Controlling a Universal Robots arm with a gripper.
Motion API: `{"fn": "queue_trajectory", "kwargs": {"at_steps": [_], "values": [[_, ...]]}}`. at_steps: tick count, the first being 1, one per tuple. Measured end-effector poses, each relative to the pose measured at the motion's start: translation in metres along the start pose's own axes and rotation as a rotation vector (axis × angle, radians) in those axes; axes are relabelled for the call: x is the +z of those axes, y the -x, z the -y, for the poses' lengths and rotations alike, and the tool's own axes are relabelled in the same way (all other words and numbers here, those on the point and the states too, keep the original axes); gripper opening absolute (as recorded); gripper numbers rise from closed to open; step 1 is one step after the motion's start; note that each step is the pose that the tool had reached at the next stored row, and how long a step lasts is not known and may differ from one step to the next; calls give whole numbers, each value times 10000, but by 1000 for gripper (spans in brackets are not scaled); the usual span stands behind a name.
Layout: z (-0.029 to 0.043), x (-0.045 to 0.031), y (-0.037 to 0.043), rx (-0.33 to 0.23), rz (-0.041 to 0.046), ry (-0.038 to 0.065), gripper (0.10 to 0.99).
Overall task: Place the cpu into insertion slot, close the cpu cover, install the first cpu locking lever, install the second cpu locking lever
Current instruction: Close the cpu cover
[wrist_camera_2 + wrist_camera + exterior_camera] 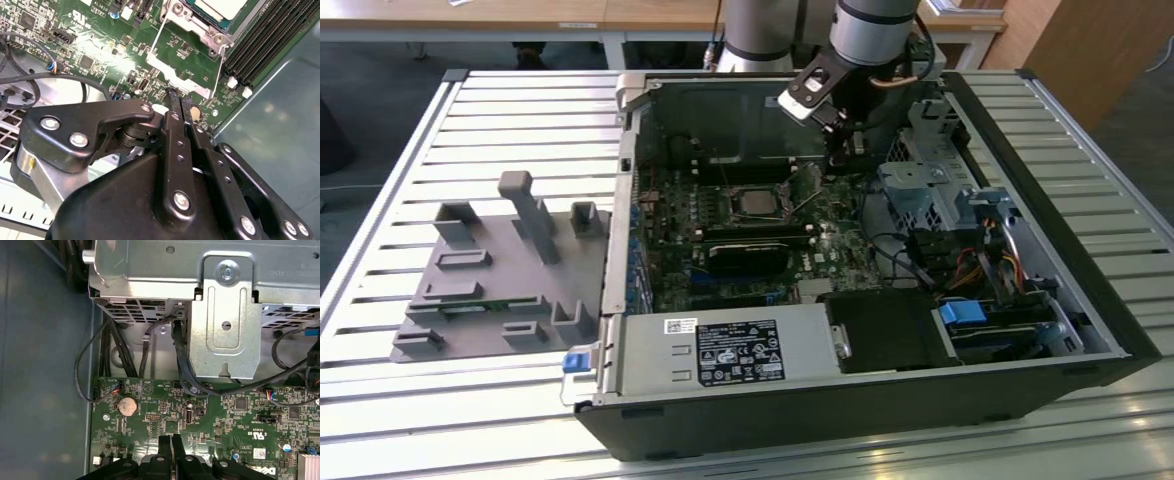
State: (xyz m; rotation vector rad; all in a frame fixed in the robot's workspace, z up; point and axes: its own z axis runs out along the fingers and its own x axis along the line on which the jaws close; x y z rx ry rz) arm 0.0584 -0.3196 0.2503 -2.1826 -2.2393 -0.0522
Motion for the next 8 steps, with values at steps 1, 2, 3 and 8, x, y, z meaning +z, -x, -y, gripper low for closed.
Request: {"fn": "queue_trajectory", "kwargs": {"at_steps": [1,2,3,8], "values": [[0,8,0,0,0,-8,153],[0,12,0,0,-1,-10,153],[2,12,1,0,2,-12,153],[77,13,-2,0,-1,-11,153]]}}
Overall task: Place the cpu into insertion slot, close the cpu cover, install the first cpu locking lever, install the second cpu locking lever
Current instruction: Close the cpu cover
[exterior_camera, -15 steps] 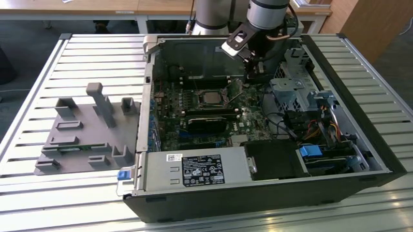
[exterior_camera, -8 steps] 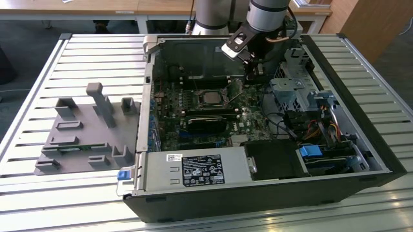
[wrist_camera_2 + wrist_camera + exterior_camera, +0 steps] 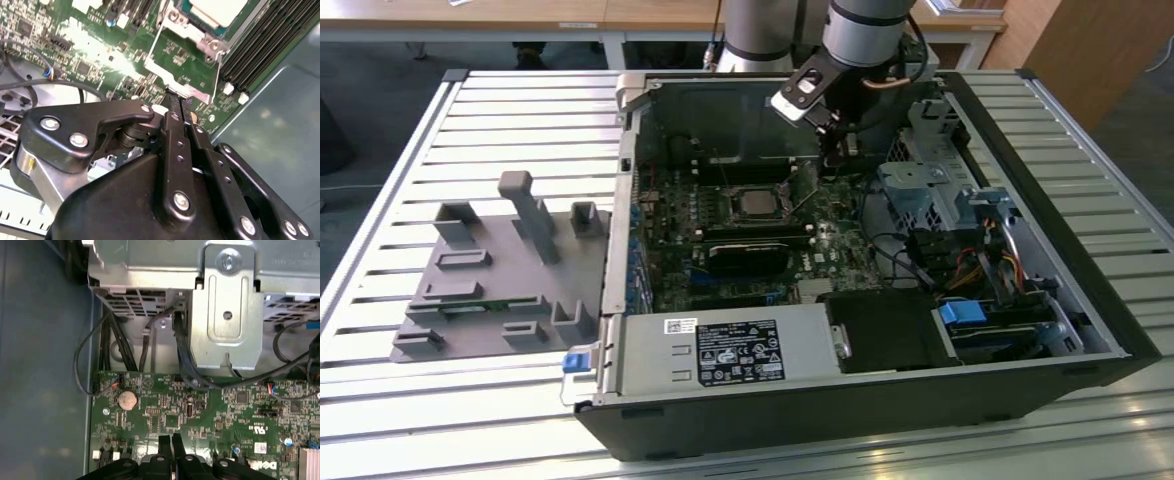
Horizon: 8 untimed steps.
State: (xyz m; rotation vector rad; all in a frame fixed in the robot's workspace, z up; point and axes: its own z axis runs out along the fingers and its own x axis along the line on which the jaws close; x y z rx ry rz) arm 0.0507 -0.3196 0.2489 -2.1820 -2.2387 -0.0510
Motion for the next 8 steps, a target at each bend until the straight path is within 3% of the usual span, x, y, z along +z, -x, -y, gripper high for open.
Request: {"fn": "queue_trajectory", "kwargs": {"at_steps": [8], "values": [[138,-1,-3,-1,0,0,153]]}}
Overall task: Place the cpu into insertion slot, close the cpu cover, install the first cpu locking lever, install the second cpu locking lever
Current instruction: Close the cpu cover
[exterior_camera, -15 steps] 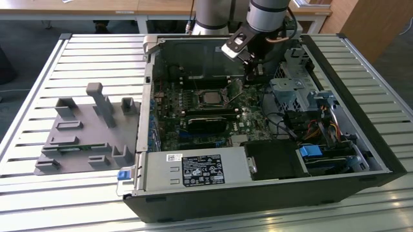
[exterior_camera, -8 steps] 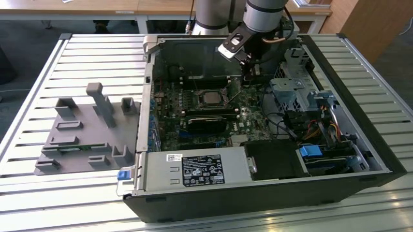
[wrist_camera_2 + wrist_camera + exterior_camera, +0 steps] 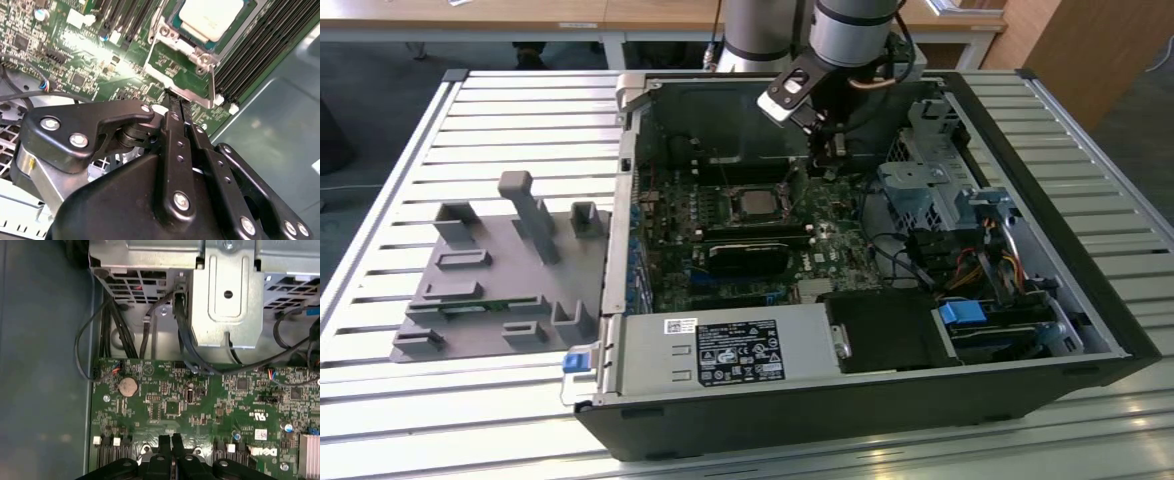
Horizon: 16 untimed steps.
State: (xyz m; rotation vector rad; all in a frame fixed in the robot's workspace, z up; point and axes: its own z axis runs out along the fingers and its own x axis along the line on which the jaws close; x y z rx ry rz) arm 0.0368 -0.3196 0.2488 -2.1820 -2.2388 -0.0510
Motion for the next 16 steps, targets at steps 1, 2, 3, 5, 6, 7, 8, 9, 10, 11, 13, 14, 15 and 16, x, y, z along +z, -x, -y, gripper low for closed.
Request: {"fn": "queue_trajectory", "kwargs": {"at_steps": [1,2,3,5,6,7,8,9,10,11,13,14,15,16], "values": [[17,0,-1,0,0,0,153],[37,0,-1,-1,0,0,153],[55,1,-2,1,-1,0,153],[87,2,-3,1,-1,1,153],[102,2,-4,0,0,0,153],[120,3,-6,-1,0,0,153],[137,4,-7,-1,-1,0,153],[156,5,-8,1,-1,1,153],[172,7,-9,0,-2,1,153],[187,8,-10,0,-3,1,153],[216,12,-12,-1,0,0,153],[231,15,-13,0,1,0,153],[245,18,-13,0,1,0,153],[258,24,-13,1,0,0,153]]}}
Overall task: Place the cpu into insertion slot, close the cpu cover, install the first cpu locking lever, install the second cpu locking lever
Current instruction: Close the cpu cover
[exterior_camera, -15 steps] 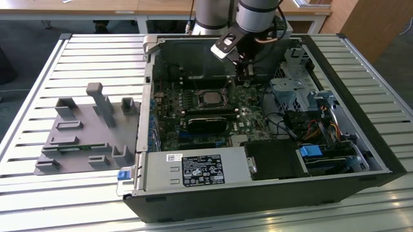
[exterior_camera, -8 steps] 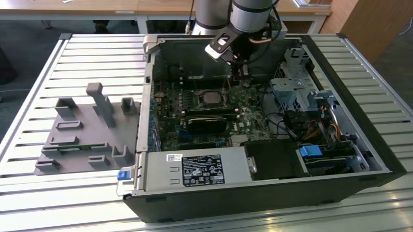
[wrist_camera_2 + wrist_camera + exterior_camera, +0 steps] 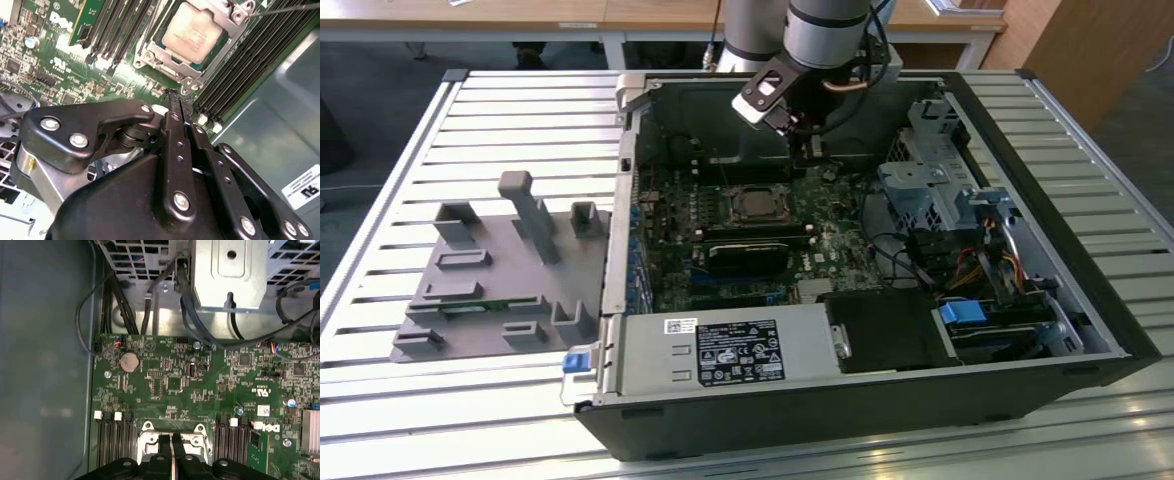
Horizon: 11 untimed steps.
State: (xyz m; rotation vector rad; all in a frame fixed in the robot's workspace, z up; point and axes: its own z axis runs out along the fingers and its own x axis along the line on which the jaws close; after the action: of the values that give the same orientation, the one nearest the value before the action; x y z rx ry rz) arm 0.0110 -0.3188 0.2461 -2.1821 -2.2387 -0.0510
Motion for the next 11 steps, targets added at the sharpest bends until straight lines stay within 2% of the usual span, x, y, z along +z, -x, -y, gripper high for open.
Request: {"fn": "queue_trajectory", "kwargs": {"at_steps": [7,11], "values": [[53,61,0,0,-1,0,153],[83,67,0,-2,0,-1,153]]}}
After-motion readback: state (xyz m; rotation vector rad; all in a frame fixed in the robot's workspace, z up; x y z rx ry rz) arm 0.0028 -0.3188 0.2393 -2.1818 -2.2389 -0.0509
